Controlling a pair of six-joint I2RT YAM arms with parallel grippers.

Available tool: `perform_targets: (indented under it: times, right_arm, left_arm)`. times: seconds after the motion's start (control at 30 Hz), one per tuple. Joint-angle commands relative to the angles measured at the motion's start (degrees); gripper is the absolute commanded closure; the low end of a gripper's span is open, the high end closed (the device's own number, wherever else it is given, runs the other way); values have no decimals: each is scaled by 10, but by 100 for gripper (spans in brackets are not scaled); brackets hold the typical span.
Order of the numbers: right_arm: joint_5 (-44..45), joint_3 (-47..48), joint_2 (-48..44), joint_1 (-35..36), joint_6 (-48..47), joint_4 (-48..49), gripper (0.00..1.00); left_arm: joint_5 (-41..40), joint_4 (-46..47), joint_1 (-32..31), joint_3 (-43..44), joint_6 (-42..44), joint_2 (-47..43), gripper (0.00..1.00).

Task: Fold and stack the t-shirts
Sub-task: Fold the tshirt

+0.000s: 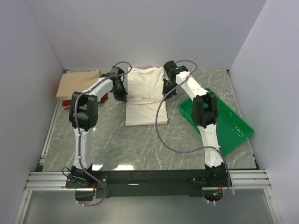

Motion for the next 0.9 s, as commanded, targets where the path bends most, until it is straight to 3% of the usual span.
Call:
perform_targets:
  times: [0.0, 0.07, 0.1, 0.13, 0.2, 0.3, 0.57, 0.87]
  right_arm:
    - [-20, 37, 6, -12, -16, 34, 100]
    - [-34, 46, 9, -15, -18, 43, 90]
    - [-52, 49, 11, -16, -20, 51, 81]
    - [-62, 51, 11, -16, -19, 55, 68]
    - [-82, 50, 2, -18, -15, 69, 61]
    - [-90, 31, -23, -21, -10, 93, 61]
    - [-102, -83, -109, -21, -6, 125, 61]
    - [-79, -284, -204, 3, -17, 158, 64]
  left_arm:
    - [11, 33, 6, 24, 9, 0, 87]
    - [18, 35, 9, 24, 7, -2, 79]
    - [21, 40, 9, 22, 6, -8, 64]
    - [23, 41, 9, 21, 3, -13, 57]
    - [23, 48, 10, 16, -4, -32, 40]
    - [18, 55, 10, 6, -10, -66, 26]
    - [-5, 90, 10, -68, -17, -154, 23]
    - [47, 153, -2, -255, -14, -233, 25]
